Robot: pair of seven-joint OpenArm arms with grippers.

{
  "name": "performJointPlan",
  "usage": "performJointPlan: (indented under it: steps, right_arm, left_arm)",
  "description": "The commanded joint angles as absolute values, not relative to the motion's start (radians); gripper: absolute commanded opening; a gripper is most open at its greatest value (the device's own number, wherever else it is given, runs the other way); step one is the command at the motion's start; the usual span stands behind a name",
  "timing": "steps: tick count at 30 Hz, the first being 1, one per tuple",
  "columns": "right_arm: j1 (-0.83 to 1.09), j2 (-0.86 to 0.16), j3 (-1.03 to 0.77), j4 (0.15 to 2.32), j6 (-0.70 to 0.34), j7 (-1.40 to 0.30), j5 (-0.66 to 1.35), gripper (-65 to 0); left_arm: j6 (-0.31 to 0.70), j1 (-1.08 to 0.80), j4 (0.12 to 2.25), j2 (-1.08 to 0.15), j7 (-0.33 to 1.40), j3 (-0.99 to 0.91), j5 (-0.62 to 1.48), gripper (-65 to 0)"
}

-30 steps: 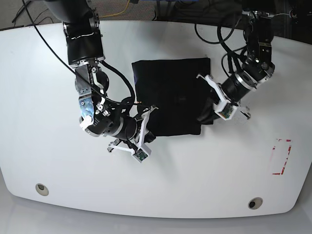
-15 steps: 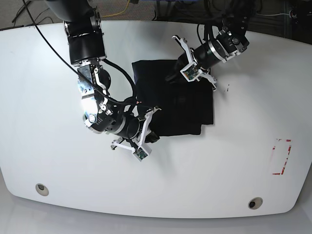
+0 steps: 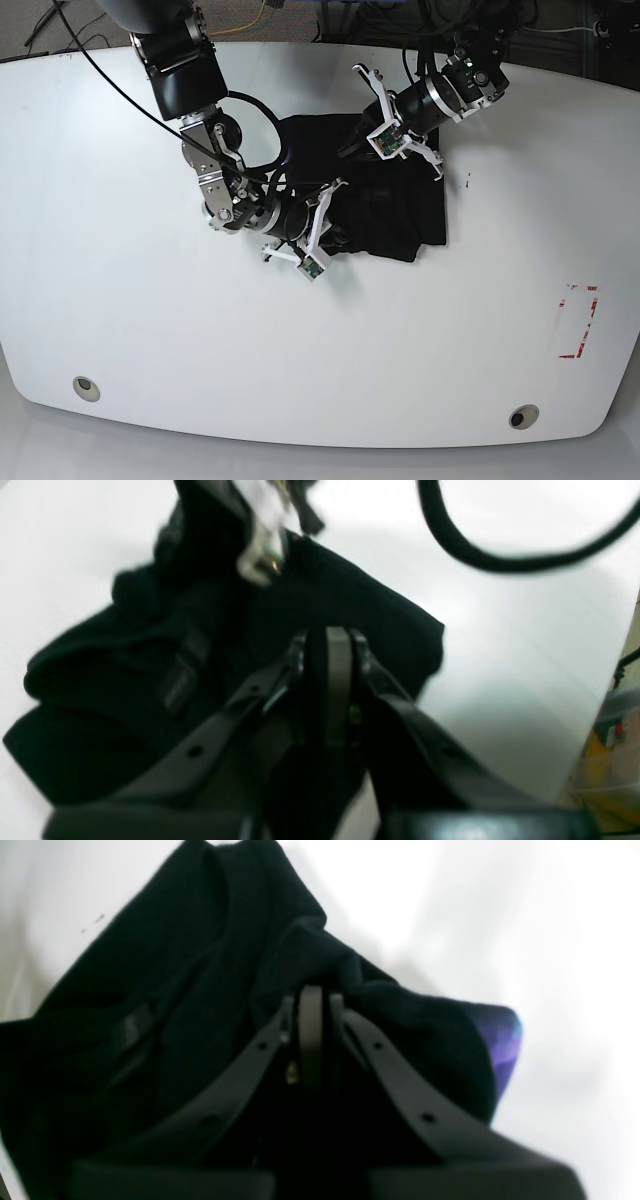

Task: Layout the t-shirt on the table in an organized manner, then fold the t-shirt properly
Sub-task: 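Rotate and straighten the folded shirt with both grippers into a square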

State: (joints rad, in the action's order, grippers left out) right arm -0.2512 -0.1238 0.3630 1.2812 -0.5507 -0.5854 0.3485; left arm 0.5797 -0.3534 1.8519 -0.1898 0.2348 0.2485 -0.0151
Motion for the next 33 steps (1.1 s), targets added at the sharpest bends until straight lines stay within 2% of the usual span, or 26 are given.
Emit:
performJointPlan:
  steps: [1,12,26,33]
  right_arm:
    - [-0.271,-0.117,0.375,1.245,-0.553,-0.53,0.363,-63.1]
    - [-0.271,-0.154,0.403,1.102,-0.552,-0.378,0.354,-63.1]
    - [-0.246,-0.226,0.4,1.136,-0.549,-0.372,0.312,-63.1]
    - [-0.166,-0.289,0.4,1.259,-0.456,-0.371,0.308,-63.2]
  left_arm:
    - [0.578,-0.346,1.827,-0.191,0.206,0.229,-0.001,-61.8]
    - [0.578,-0.331,1.715,-0.191,0.208,0.13,-0.001,-61.8]
    - [0.578,-0.292,1.627,-0.234,0.211,0.096,-0.001,-61.8]
    - [0.578,-0.255,1.596,-0.271,0.213,0.096,-0.001,-61.8]
